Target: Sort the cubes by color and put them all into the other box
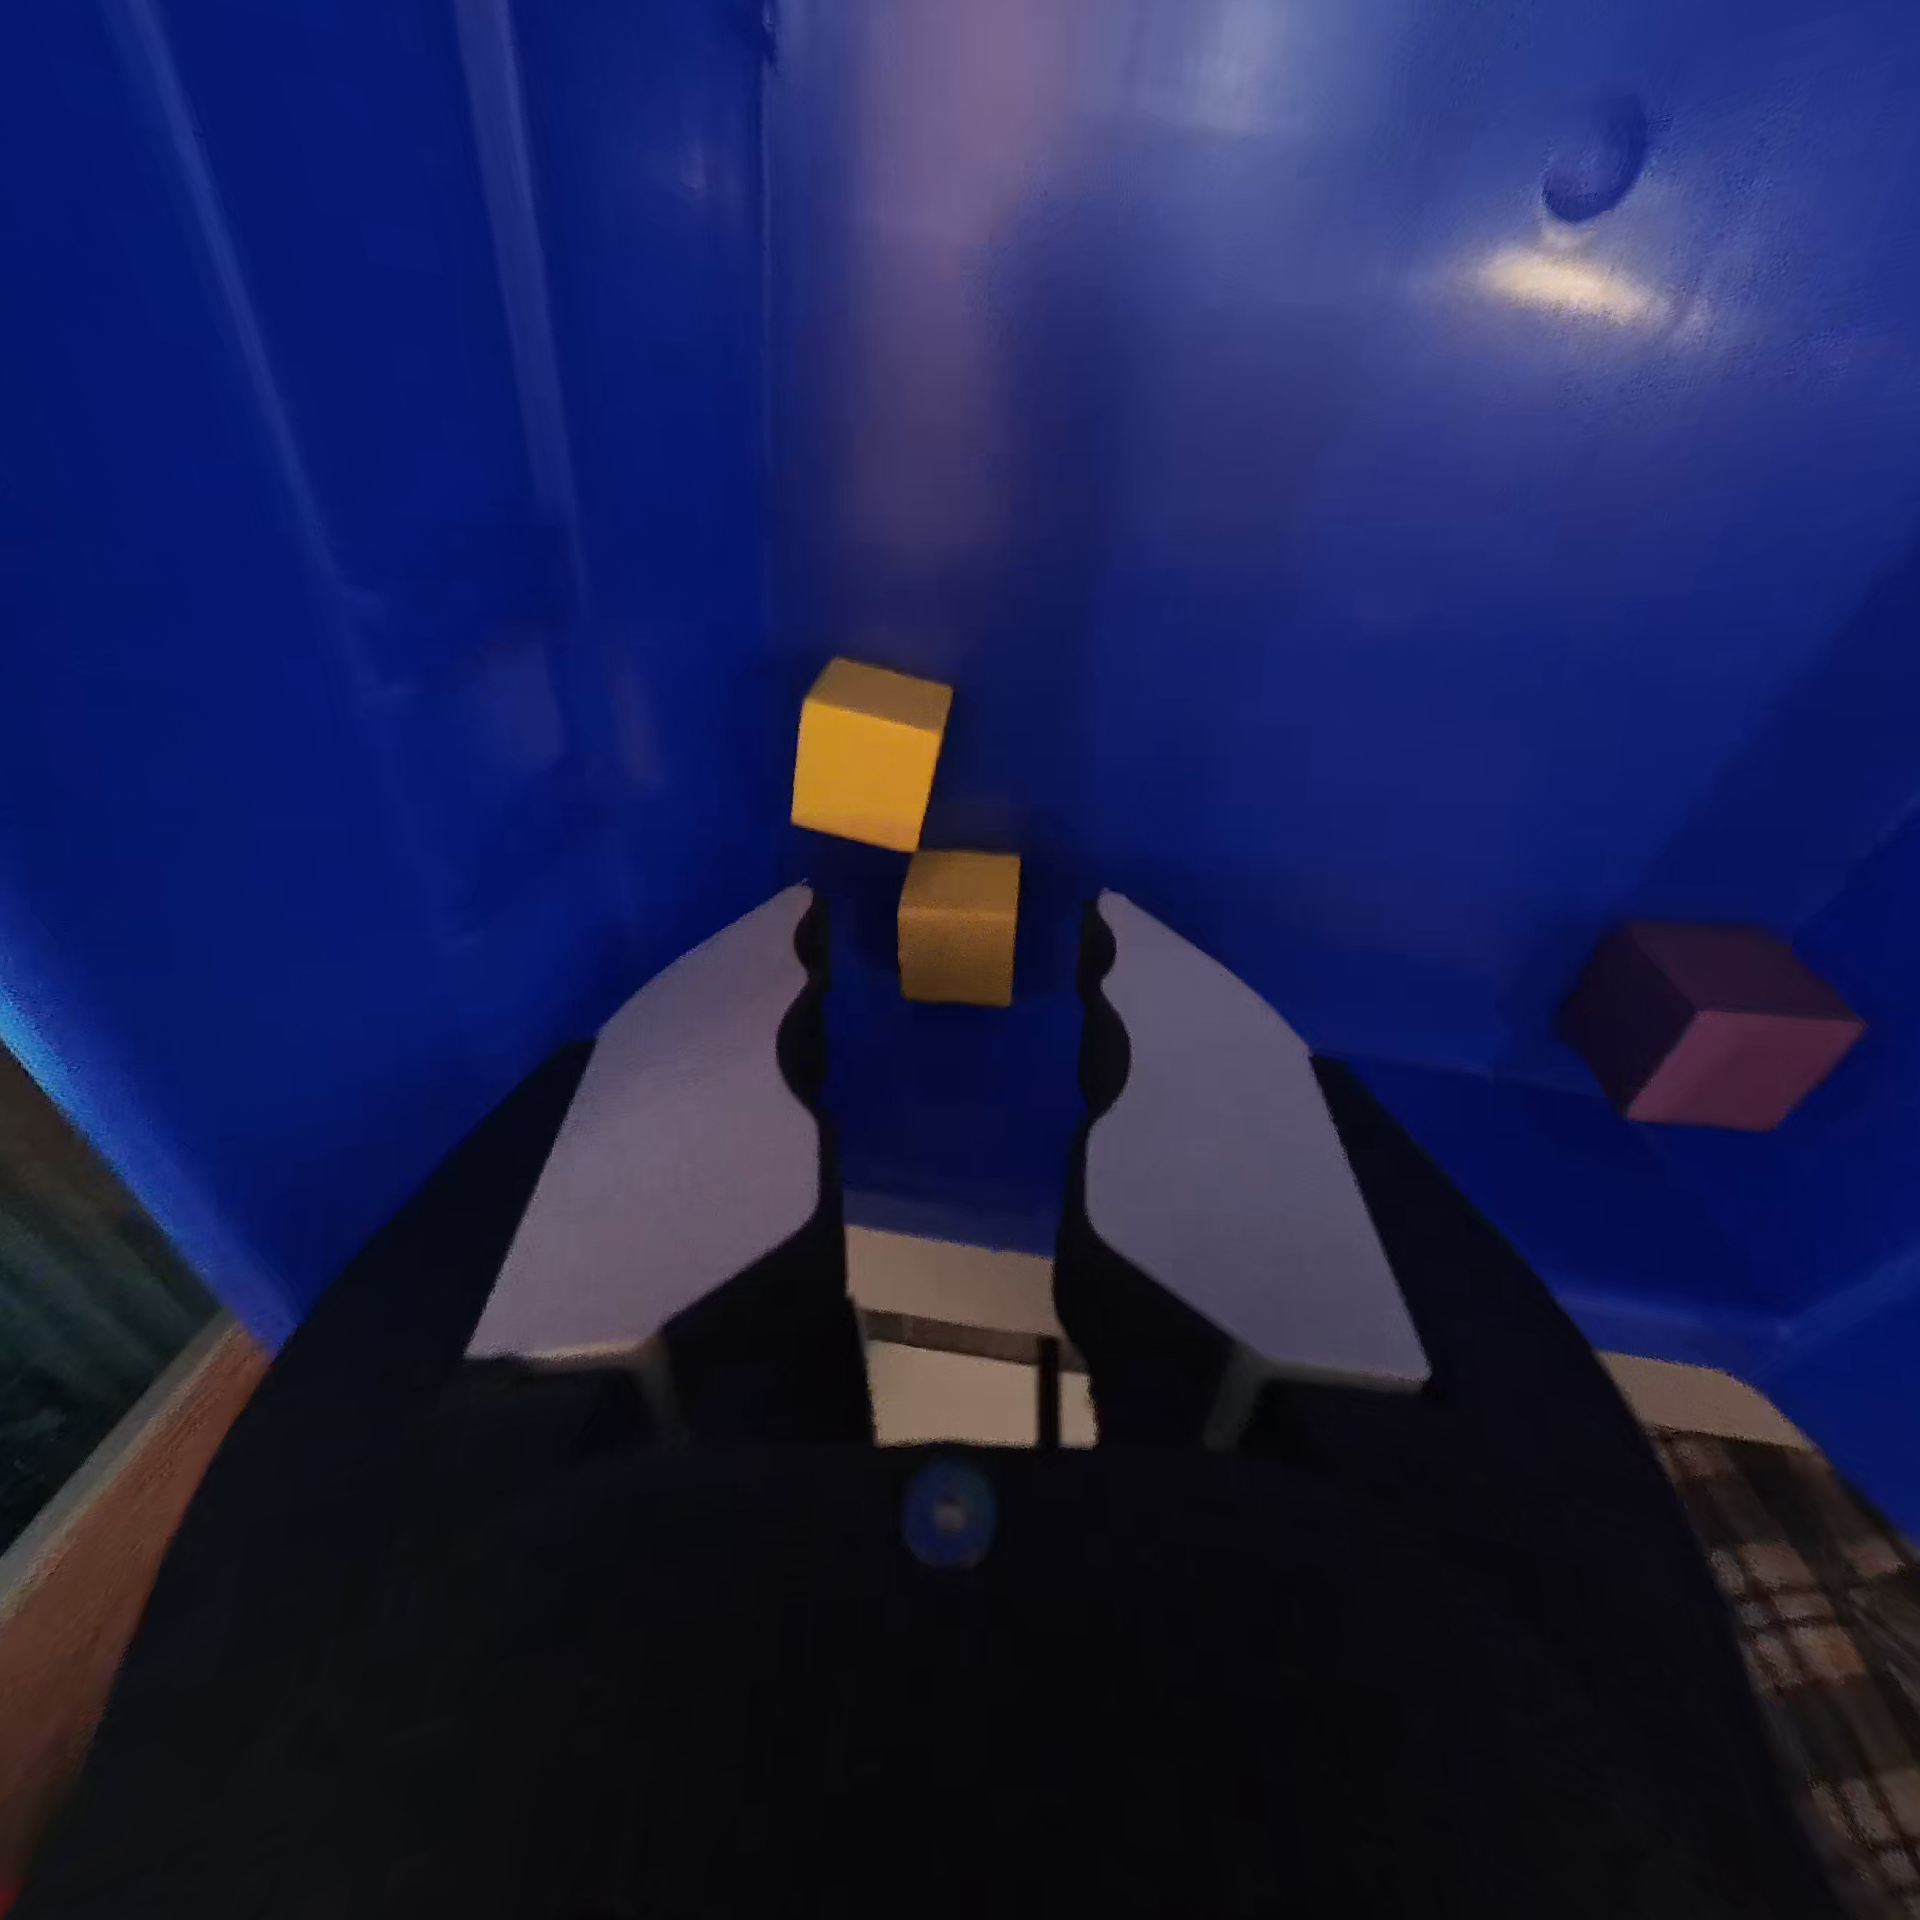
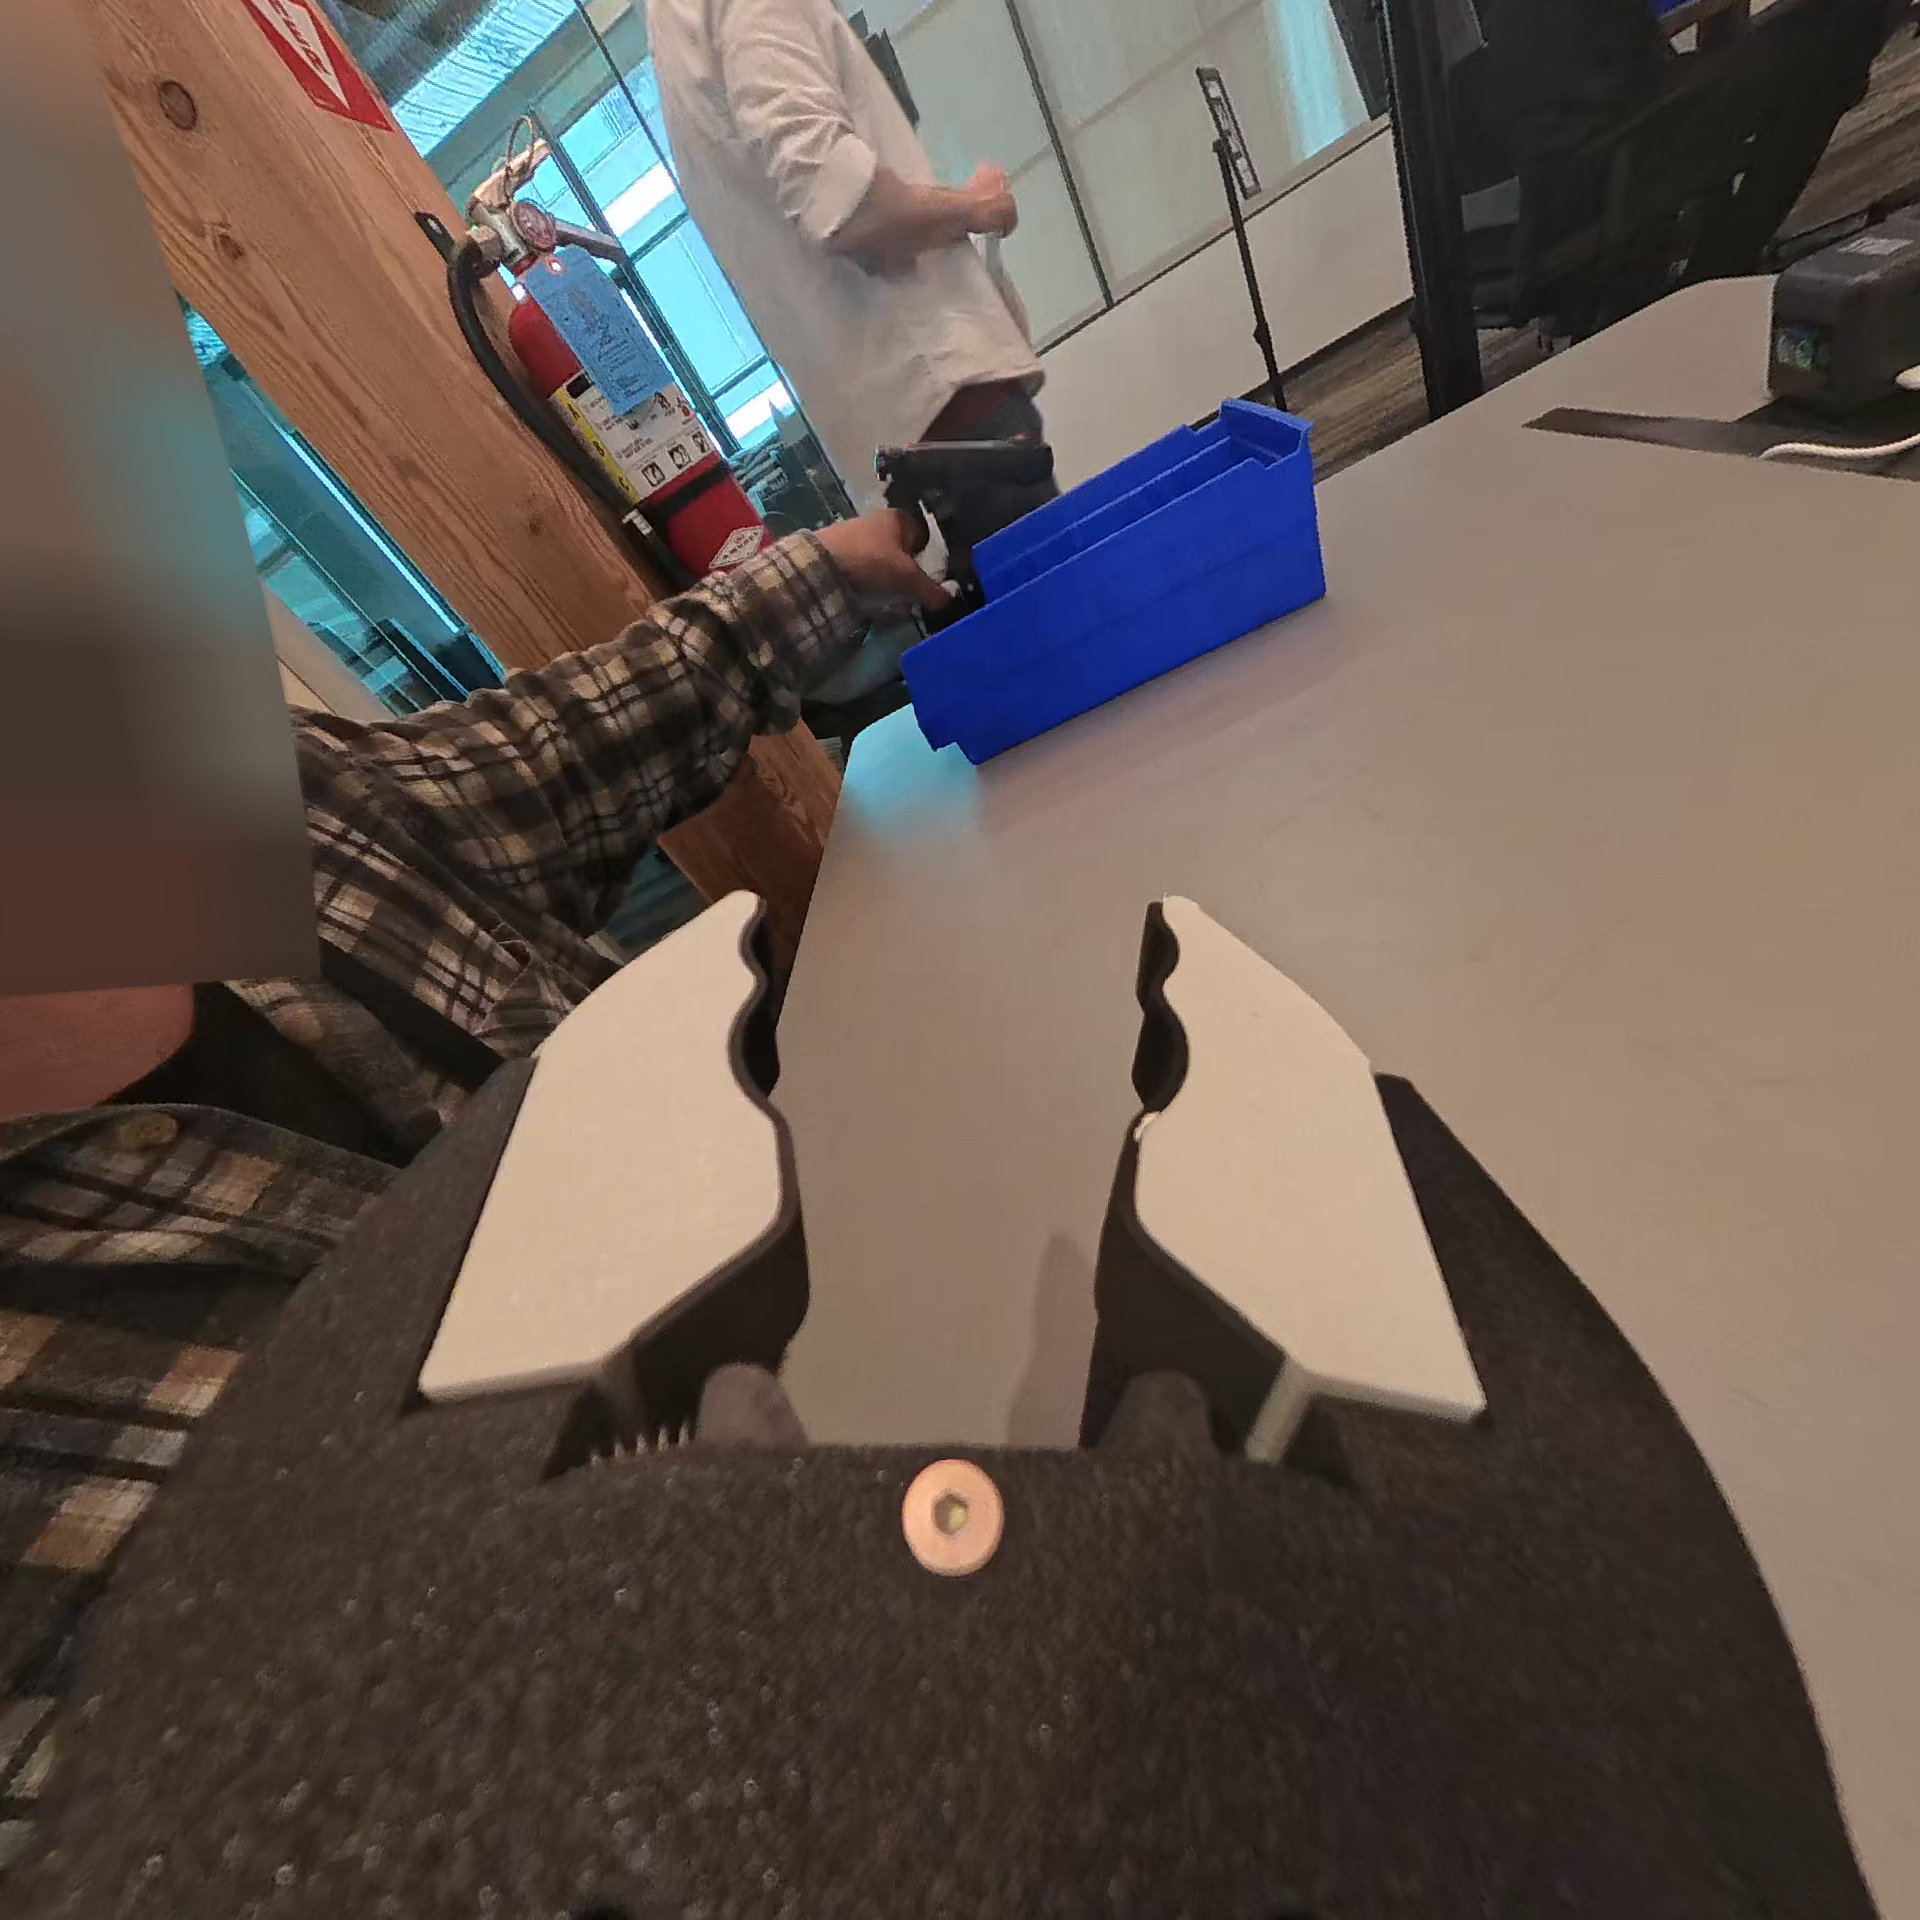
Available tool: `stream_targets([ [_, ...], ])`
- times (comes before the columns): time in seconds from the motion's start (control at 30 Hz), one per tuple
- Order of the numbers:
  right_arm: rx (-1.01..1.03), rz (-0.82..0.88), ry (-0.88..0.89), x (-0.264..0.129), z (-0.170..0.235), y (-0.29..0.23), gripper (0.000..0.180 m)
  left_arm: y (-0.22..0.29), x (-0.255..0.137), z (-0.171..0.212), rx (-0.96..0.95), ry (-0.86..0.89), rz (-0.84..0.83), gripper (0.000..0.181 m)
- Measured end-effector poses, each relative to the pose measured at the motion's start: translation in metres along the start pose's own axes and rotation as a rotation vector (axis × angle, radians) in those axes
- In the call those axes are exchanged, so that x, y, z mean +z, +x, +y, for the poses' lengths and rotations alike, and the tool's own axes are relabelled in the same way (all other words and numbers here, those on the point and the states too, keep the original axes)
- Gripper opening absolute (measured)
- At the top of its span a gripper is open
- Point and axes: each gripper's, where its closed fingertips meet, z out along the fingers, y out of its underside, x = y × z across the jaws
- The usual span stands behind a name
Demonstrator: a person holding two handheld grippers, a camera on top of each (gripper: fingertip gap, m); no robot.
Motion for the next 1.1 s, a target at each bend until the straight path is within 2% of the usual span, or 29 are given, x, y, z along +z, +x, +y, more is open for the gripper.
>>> stream_targets([
  [0.07, -0.001, -0.001, 0.005, -0.001, 0.000, 0.000, 0.066, 0.000, 0.001, -0.004, -0.007, 0.008, 0.011, 0.034],
  [0.1, 0.000, -0.001, 0.008, -0.002, 0.000, 0.000, 0.065, 0.000, 0.001, -0.004, 0.005, 0.007, 0.011, 0.022],
  [0.2, 0.011, -0.003, 0.025, -0.006, 0.000, 0.003, 0.064, -0.001, -0.004, -0.002, 0.050, -0.004, -0.006, 0.022],
  [0.27, 0.028, 0.001, 0.040, -0.009, 0.001, 0.007, 0.063, -0.005, -0.023, -0.008, 0.073, 0.058, -0.046, 0.021],
  [0.37, 0.074, 0.001, 0.083, -0.012, 0.000, 0.014, 0.061, 0.008, -0.078, -0.036, 0.135, 0.290, -0.062, 0.021],
  [0.43, 0.109, -0.005, 0.119, -0.012, -0.004, 0.016, 0.061, 0.050, -0.125, -0.062, 0.265, 0.527, -0.004, 0.021],
  [0.53, 0.163, -0.019, 0.161, -0.006, -0.011, 0.018, 0.061, 0.157, -0.199, -0.088, 0.570, 0.944, 0.118, 0.021],
  [0.6, 0.207, -0.037, 0.183, 0.002, -0.018, 0.017, 0.062, 0.244, -0.238, -0.086, 0.782, 1.210, 0.259, 0.021],
  [0.7, 0.305, -0.107, 0.226, 0.021, -0.029, 0.016, 0.064, 0.364, -0.267, -0.055, 1.036, 1.483, 0.605, 0.021],
  [0.8, 0.457, -0.228, 0.287, 0.039, -0.038, 0.014, 0.065, 0.438, -0.268, -0.021, 1.181, 1.654, 0.880, 0.021],
  [0.9, 0.580, -0.296, 0.306, 0.050, -0.036, 0.013, 0.066, 0.479, -0.250, 0.001, 1.276, 1.717, 1.018, 0.021],
  [1.0, 0.613, -0.254, 0.237, 0.064, -0.024, 0.016, 0.067, 0.501, -0.227, 0.011, 1.353, 1.701, 1.018, 0.021],
  [1.1, 0.615, -0.213, 0.167, 0.074, -0.016, 0.018, 0.067, 0.509, -0.210, 0.017, 1.434, 1.673, 0.917, 0.021],
])
